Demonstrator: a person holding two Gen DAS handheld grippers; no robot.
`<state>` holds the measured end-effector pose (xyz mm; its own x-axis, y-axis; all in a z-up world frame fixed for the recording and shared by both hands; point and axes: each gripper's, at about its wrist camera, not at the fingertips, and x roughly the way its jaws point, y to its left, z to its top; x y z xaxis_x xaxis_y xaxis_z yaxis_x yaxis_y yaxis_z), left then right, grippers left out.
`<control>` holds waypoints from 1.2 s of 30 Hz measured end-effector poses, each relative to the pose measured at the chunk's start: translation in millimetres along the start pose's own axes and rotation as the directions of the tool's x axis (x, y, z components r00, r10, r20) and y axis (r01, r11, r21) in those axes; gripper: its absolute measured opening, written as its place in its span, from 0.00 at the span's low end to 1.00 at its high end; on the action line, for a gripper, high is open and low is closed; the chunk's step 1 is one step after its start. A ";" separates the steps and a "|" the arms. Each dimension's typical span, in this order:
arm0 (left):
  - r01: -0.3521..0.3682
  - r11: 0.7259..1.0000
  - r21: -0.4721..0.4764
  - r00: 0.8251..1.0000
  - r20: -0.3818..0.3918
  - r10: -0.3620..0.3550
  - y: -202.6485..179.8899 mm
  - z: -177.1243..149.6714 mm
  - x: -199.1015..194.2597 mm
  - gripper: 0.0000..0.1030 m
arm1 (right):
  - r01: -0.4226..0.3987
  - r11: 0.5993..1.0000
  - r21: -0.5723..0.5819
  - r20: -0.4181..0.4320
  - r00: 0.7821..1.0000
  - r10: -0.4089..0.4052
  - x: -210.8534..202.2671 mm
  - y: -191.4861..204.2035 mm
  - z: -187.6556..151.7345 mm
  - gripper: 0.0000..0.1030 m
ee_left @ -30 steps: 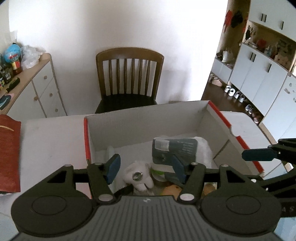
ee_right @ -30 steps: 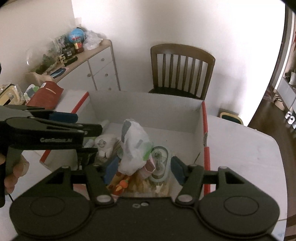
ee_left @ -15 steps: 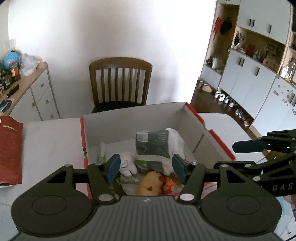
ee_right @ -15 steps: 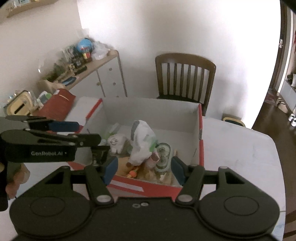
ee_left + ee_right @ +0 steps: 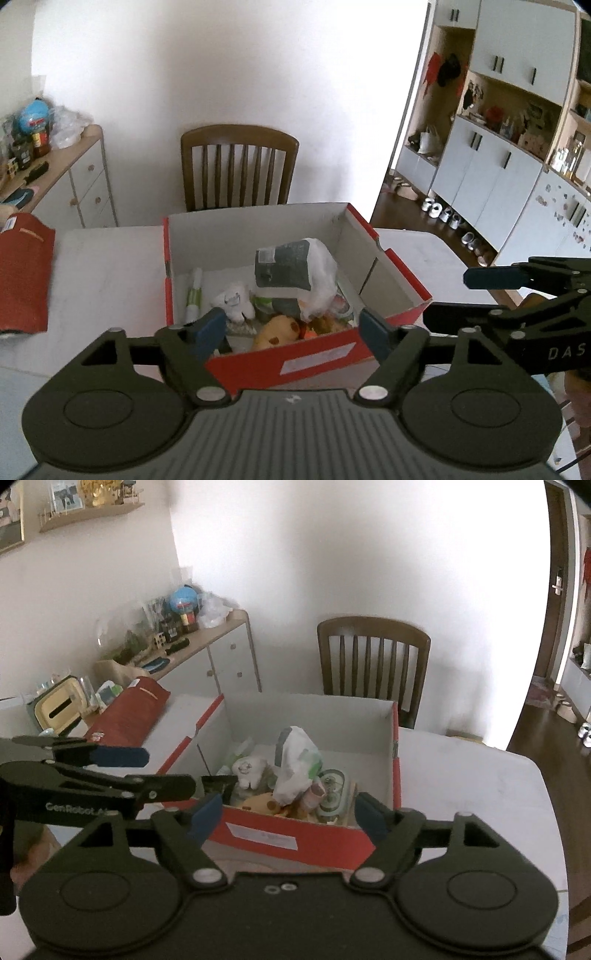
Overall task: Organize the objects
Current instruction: 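Withdraw both grippers up and away from the red box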
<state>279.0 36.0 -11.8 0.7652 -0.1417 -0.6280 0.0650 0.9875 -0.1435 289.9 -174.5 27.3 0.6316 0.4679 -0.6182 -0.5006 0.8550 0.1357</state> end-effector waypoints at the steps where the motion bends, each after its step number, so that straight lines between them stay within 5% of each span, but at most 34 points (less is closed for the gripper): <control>1: 0.000 1.000 -0.008 1.000 0.002 0.000 0.1 -1.8 -2.7 0.79 | 0.002 1.000 0.001 0.006 1.000 -0.002 -1.8 1.1 -1.5 0.83; 3: -0.008 1.000 -0.019 1.000 0.005 0.008 -0.1 -4.4 -6.5 0.80 | 0.001 1.000 0.002 0.016 1.000 -0.001 -5.8 1.8 -4.8 0.86; 7: -0.011 0.999 -0.031 1.000 0.019 0.011 -0.9 -9.3 -14.7 1.00 | 0.004 1.000 -0.001 0.032 0.999 -0.004 -11.9 3.8 -10.6 0.98; 36: -0.071 0.997 0.034 0.994 0.085 0.068 -20.7 -21.7 -47.3 1.00 | -0.006 0.999 0.037 0.040 0.999 0.005 -31.5 2.9 -34.3 1.00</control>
<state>227.6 20.8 4.3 0.8193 -0.0678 -0.5694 0.0324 0.9969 -0.0721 248.2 -194.4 20.6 0.6523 0.4804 -0.5863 -0.4822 0.8598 0.1679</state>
